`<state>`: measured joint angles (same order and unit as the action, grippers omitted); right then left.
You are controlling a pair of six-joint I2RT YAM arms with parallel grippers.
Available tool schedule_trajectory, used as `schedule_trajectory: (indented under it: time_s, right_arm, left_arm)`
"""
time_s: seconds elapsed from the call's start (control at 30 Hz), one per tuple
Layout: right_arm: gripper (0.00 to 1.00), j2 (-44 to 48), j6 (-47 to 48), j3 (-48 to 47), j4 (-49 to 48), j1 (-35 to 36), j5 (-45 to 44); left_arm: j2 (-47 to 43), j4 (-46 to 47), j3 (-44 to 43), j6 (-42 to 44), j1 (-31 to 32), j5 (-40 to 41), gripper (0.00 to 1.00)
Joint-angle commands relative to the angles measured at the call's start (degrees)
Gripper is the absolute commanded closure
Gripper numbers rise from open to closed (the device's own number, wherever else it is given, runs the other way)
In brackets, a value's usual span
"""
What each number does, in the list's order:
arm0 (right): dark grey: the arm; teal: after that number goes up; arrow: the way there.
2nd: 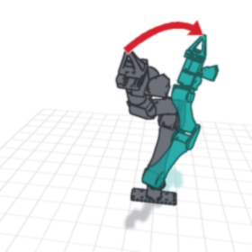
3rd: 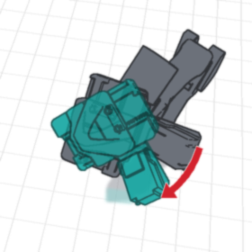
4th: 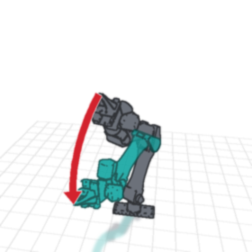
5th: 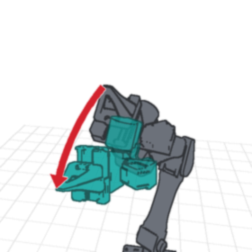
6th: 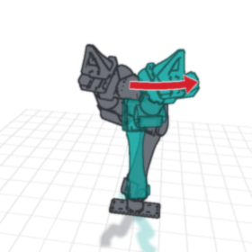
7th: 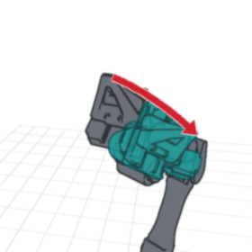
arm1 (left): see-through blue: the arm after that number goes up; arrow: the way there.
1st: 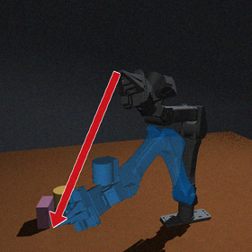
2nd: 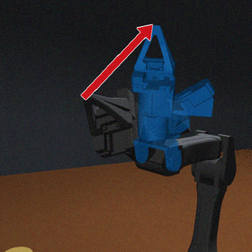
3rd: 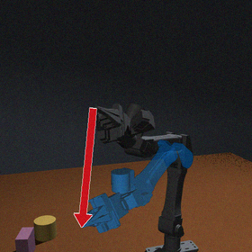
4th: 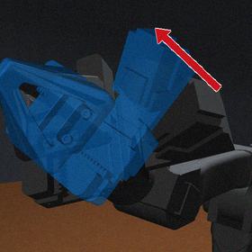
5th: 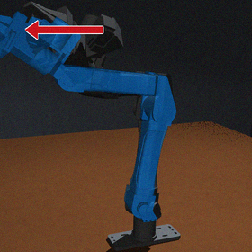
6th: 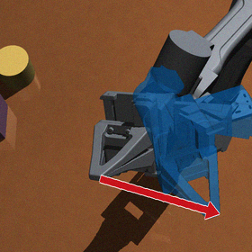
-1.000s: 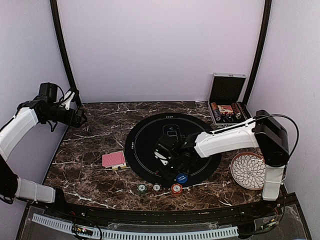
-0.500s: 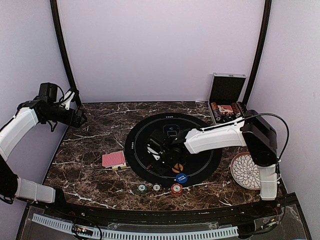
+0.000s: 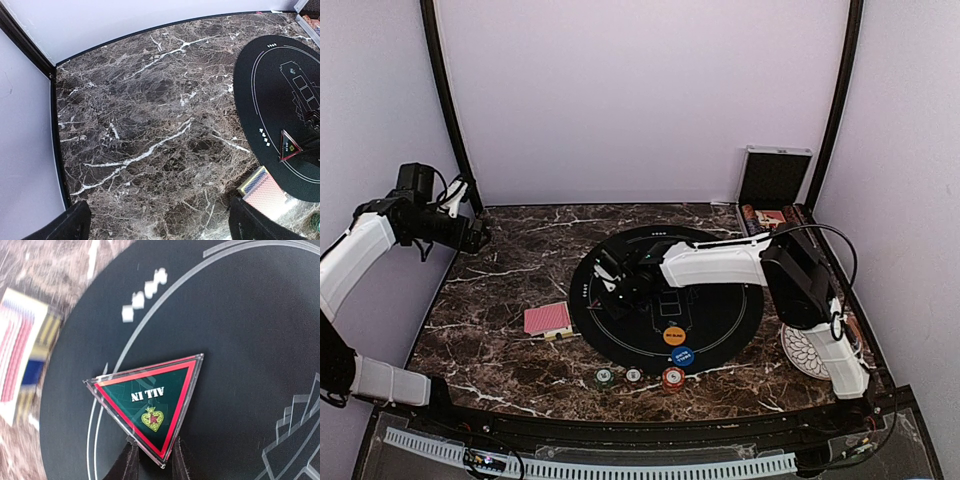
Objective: Distribute texas hold em gaming equipment
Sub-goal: Move the all-in button to the poker table mat.
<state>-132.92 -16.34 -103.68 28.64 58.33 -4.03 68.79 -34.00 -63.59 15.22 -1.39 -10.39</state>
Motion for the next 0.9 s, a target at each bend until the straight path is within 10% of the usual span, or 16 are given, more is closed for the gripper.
schedule_trajectory:
  time_s: [0.0, 0.23, 0.37, 0.6, 0.87]
  right_arm:
    - [0.76, -6.10, 1.41, -6.85, -1.90, -1.53, -0.36]
    - [0.74, -10.99, 1.91, -16.80, 0.73, -2.30, -0.78]
    - [0.56, -7.23, 1.85, -14.87, 0.44, -2.34, -2.27]
    - [0.27, 9.79, -1.62, 4.40, -2.56, -2.29, -6.68]
    - [0.20, 25.94, -9.05, 27.66, -2.02, -1.69, -9.98]
  left_arm:
    - [0.49, -2.66, -2.39, -0.39, -0.20, 0.72, 0.01]
    - [-0.11, -3.04, -1.91, 0.23, -0.20, -0.06, 0.01]
    - [0.08, -3.70, -2.11, 2.08, -0.24, -0.66, 0.01]
    - [0.82, -5.06, -2.94, 2.94, -0.19, -1.92, 0.01]
    - [1.65, -6.67, -3.29, 3.58, -0.11, -2.84, 0.01]
